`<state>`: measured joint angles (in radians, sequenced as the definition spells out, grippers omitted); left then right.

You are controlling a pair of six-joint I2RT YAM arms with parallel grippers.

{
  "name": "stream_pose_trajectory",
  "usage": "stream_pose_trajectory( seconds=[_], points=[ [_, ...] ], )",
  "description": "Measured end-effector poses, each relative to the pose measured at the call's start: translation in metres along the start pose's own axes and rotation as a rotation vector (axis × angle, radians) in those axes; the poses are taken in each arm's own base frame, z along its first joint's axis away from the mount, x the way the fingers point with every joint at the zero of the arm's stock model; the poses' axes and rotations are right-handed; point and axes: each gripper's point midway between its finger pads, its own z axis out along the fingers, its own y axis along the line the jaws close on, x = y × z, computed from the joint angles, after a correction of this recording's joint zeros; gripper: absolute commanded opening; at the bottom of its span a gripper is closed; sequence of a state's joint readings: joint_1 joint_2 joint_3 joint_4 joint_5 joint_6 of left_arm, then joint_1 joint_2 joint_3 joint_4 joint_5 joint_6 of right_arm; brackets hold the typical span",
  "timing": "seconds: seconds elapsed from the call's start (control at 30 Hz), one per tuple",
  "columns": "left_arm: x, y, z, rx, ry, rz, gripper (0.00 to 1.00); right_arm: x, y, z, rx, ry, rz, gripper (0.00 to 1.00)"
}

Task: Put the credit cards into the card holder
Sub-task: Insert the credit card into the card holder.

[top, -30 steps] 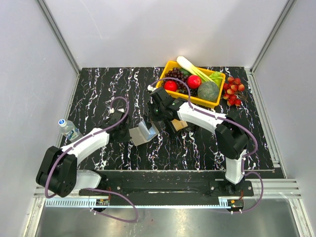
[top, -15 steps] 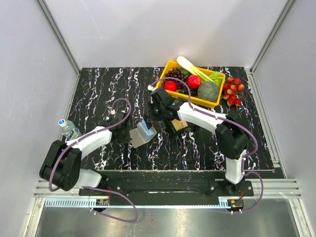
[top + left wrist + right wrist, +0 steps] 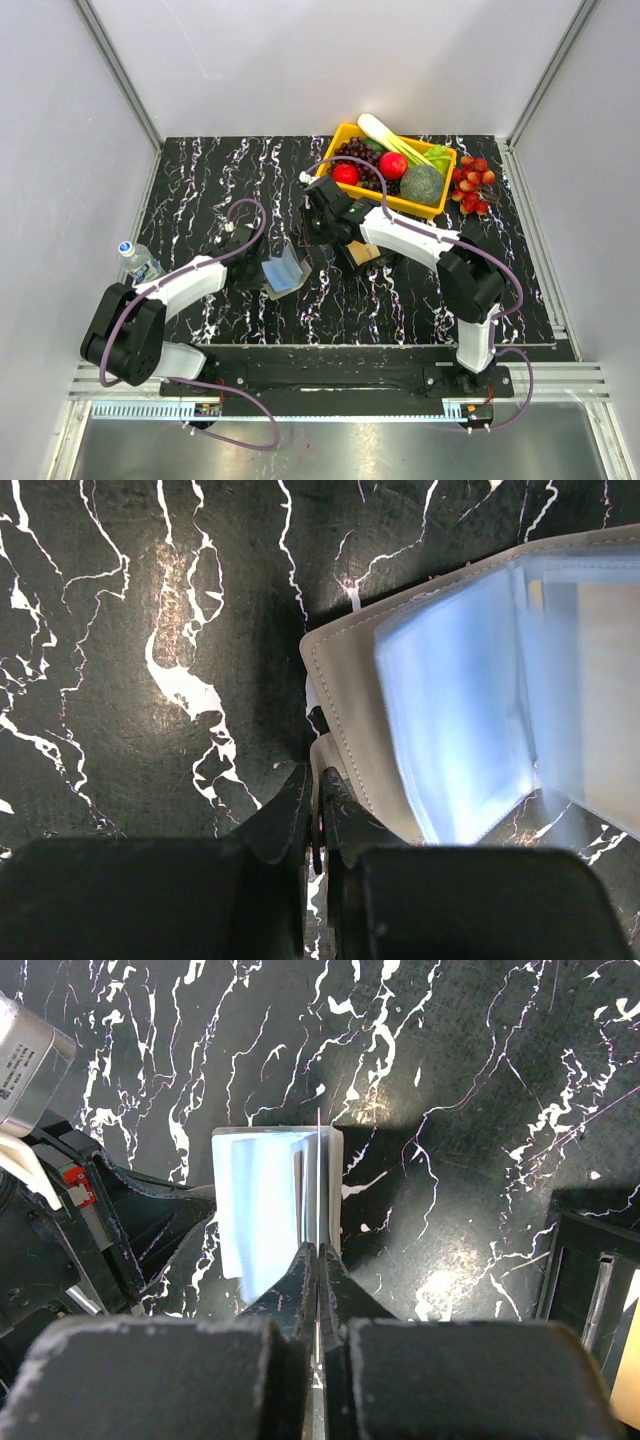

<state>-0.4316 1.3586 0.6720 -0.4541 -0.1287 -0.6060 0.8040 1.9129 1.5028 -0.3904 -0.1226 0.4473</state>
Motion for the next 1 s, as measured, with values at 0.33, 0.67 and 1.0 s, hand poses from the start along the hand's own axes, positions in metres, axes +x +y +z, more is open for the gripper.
stream_pose_trajectory(
  seconds=[0.33, 0.67, 1.0],
  points=[
    [-0.001, 0.000, -0.001, 0.000, -0.005, 0.001, 0.00, 0.002, 0.003, 0.000, -0.018, 0.010, 0.003, 0.00],
    [-0.027, -0.015, -0.032, 0.100, -0.131, -0.006, 0.00, 0.002, 0.004, -0.001, -0.025, 0.014, 0.003, 0.00],
    [-0.036, -0.031, -0.048, 0.186, -0.158, 0.016, 0.00, 0.002, 0.003, 0.000, -0.017, 0.009, 0.004, 0.00]
  ],
)
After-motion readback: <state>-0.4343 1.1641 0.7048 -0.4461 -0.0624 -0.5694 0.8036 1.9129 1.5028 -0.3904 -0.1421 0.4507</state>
